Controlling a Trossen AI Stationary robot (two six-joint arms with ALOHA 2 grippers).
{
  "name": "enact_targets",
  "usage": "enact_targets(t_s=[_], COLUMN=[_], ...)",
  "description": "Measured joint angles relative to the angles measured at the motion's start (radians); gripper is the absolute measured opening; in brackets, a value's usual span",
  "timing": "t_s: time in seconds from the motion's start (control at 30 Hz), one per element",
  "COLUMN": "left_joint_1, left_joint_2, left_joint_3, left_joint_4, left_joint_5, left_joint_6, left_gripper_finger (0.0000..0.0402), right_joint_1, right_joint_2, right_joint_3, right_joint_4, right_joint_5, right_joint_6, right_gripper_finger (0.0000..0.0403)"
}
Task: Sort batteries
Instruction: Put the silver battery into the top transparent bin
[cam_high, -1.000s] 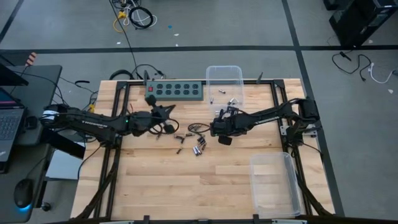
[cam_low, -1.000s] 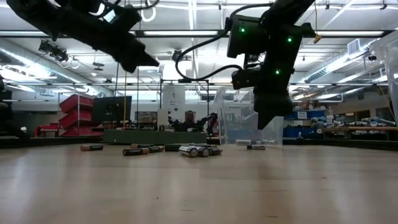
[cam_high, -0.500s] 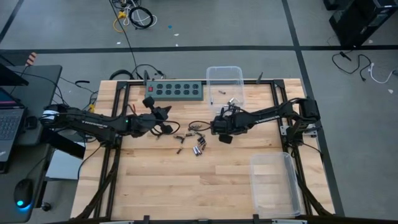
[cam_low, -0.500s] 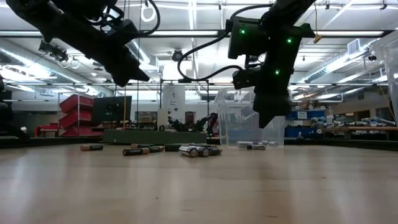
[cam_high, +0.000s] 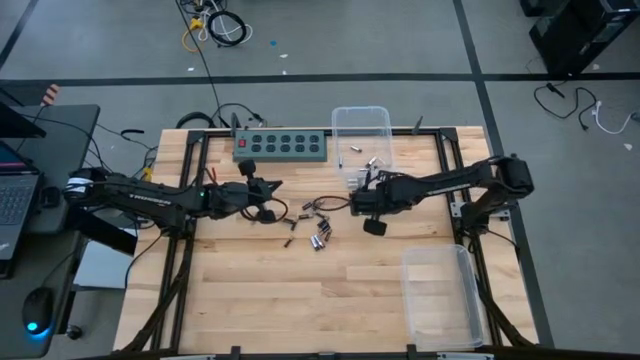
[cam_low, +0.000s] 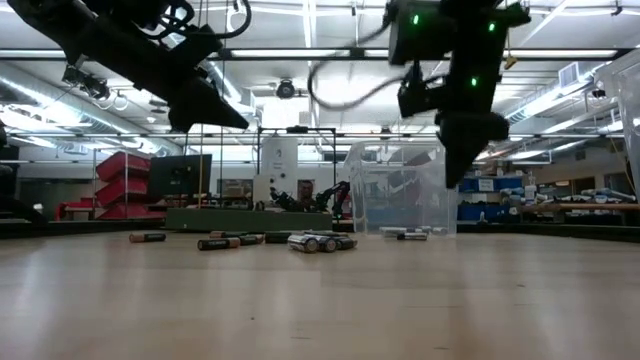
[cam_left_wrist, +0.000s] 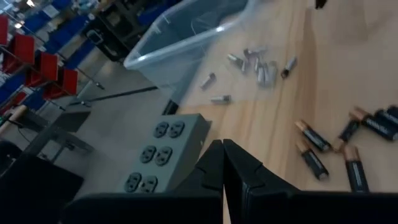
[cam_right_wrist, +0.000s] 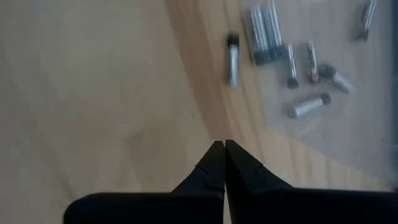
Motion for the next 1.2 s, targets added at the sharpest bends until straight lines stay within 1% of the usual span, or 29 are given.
enact_targets(t_s=[0.1, 0.2, 0.3, 0.43, 0.5, 0.6, 0.67, 0.87, 0.97, 1.2], left_joint_1=[0.0, 0.0, 0.0, 0.0, 0.0, 0.0, 0.0, 0.0, 0.0, 0.0], left_joint_2=[0.0, 0.0, -0.004, -0.007, -0.009, -0.011, -0.011, -0.011, -0.011, -0.011], left_joint_3=[0.0, 0.0, 0.0, 0.0, 0.0, 0.0, 0.0, 0.0, 0.0, 0.0], left_joint_4=[-0.012, -0.017, -0.05, -0.081, -0.096, -0.107, -0.109, -0.133, -0.139, -0.152], left_joint_5=[0.0, 0.0, 0.0, 0.0, 0.0, -0.002, -0.009, -0.014, -0.015, -0.014], left_joint_6=[0.0, -0.002, -0.001, 0.0, 0.0, -0.001, -0.001, -0.005, -0.006, -0.026], left_gripper_finger=[0.0, 0.0, 0.0, 0.0, 0.0, 0.0, 0.0, 0.0, 0.0, 0.0], right_joint_1=[0.037, 0.072, 0.087, 0.087, 0.086, 0.078, 0.064, 0.005, -0.017, -0.031], right_joint_2=[-0.029, -0.013, 0.027, 0.087, 0.108, 0.134, 0.142, 0.148, 0.148, 0.195], right_joint_3=[-0.036, -0.093, -0.136, -0.16, -0.163, -0.164, -0.164, -0.164, -0.164, -0.164], right_joint_4=[0.165, 0.366, 0.443, 0.45, 0.458, 0.47, 0.485, 0.493, 0.49, 0.495], right_joint_5=[-0.001, -0.002, 0.031, 0.097, 0.148, 0.259, 0.285, 0.288, 0.276, 0.257], right_joint_6=[-0.031, -0.081, -0.098, -0.078, -0.075, -0.072, -0.072, -0.036, -0.045, -0.056], right_gripper_finger=[0.0, 0.0, 0.0, 0.0, 0.0, 0.0, 0.0, 0.0, 0.0, 0.0])
